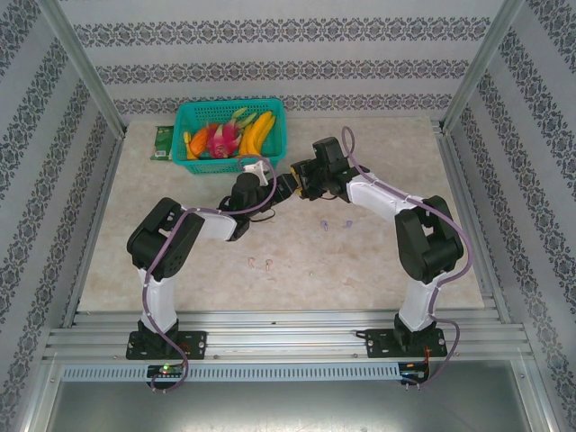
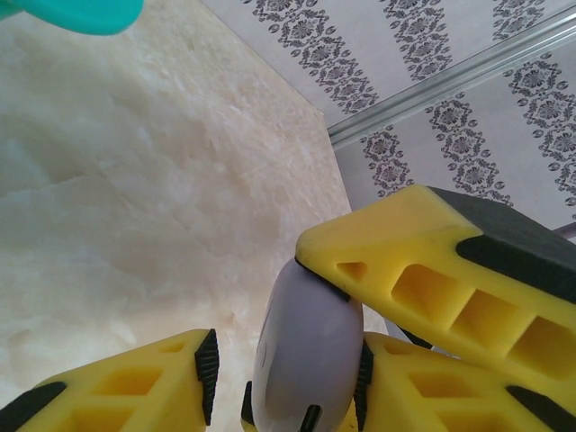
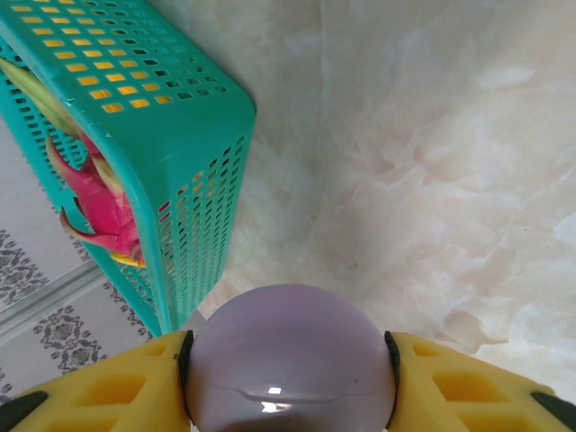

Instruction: Insert the wireless bluetooth earbuds into the charging case

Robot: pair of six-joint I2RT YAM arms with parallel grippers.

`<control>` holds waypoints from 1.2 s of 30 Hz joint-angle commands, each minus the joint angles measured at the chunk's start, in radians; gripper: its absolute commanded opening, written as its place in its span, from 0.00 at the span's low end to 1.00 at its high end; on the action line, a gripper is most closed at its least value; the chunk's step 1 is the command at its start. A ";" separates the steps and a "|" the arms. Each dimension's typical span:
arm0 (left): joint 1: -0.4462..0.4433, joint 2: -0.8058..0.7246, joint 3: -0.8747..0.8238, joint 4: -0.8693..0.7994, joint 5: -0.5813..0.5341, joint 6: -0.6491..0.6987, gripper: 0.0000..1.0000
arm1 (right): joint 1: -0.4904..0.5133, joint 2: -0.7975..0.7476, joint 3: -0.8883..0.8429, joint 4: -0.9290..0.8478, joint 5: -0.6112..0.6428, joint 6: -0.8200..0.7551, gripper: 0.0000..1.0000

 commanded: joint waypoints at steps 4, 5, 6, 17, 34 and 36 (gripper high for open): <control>-0.021 0.008 -0.011 0.063 -0.027 0.022 0.43 | 0.009 -0.036 -0.018 0.001 -0.007 0.031 0.49; -0.024 0.004 -0.014 0.060 -0.029 0.030 0.43 | 0.007 -0.037 -0.020 0.001 -0.005 0.034 0.49; -0.026 0.003 -0.016 0.057 -0.030 0.040 0.44 | 0.005 -0.038 -0.023 0.002 -0.003 0.037 0.49; -0.031 -0.011 -0.051 0.034 -0.038 0.062 0.43 | -0.018 -0.059 -0.055 0.007 0.009 0.048 0.49; -0.035 0.028 0.033 0.011 -0.013 0.063 0.36 | -0.006 -0.054 -0.057 0.020 -0.006 0.047 0.49; -0.036 0.033 0.042 0.007 -0.010 0.063 0.34 | -0.005 -0.055 -0.060 0.024 -0.007 0.048 0.49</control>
